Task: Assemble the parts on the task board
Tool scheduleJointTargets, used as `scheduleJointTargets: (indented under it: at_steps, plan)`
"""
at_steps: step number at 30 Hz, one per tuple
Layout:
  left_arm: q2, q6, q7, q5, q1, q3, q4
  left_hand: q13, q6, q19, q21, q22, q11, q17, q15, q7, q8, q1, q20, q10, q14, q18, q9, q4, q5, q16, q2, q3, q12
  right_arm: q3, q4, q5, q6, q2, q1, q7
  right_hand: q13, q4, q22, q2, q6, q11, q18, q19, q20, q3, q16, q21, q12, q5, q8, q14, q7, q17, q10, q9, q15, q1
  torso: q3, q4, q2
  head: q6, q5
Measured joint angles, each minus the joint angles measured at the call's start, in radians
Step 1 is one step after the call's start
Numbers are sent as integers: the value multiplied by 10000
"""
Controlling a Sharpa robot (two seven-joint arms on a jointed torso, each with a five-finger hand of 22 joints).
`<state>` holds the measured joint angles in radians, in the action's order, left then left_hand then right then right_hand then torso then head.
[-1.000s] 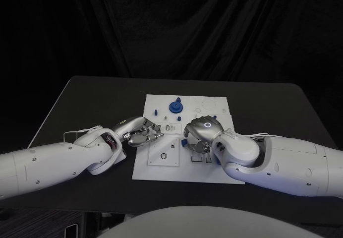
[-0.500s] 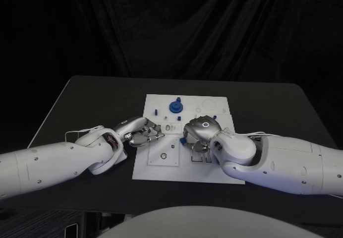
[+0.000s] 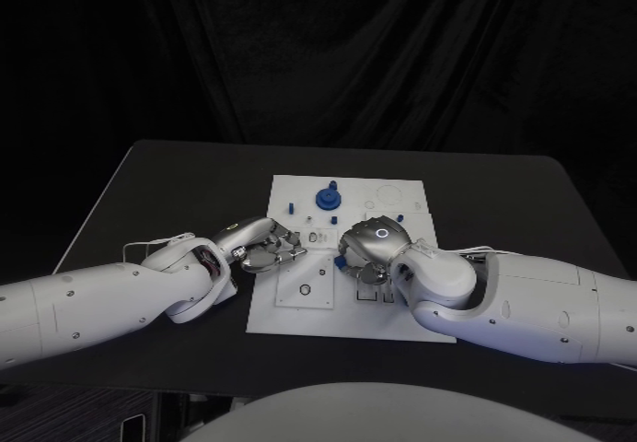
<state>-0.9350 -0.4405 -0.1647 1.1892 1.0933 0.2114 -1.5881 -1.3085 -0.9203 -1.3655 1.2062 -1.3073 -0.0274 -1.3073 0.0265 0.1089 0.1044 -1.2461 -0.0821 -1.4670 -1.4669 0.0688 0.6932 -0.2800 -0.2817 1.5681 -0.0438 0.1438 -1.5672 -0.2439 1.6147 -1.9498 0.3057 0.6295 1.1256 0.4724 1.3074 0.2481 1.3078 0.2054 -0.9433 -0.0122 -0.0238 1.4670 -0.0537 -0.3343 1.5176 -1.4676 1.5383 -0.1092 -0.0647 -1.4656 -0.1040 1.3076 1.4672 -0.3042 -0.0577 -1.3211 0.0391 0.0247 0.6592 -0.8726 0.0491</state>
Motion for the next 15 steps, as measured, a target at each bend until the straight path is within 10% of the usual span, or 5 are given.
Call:
scheduleJointTargets:
  at_steps: [15]
  plan:
    - [15, 85, 14, 0, -8, 0, 48, 0, 0, 0, 0, 0, 0, 0, 0, 0, 0, -40, 0, 0, 0, 0, -53, -28, -37, 0, -39, -28, 0, -5, -30, 2, 82, -9, -7, -74, 0, -85, -1, 132, 268, 35, 0, 0, 0, -140, -107, 166, -39, 153, -36, 0, 18, -1, -39, 114, 0, -6, -11, -13, -13, 0, 1]
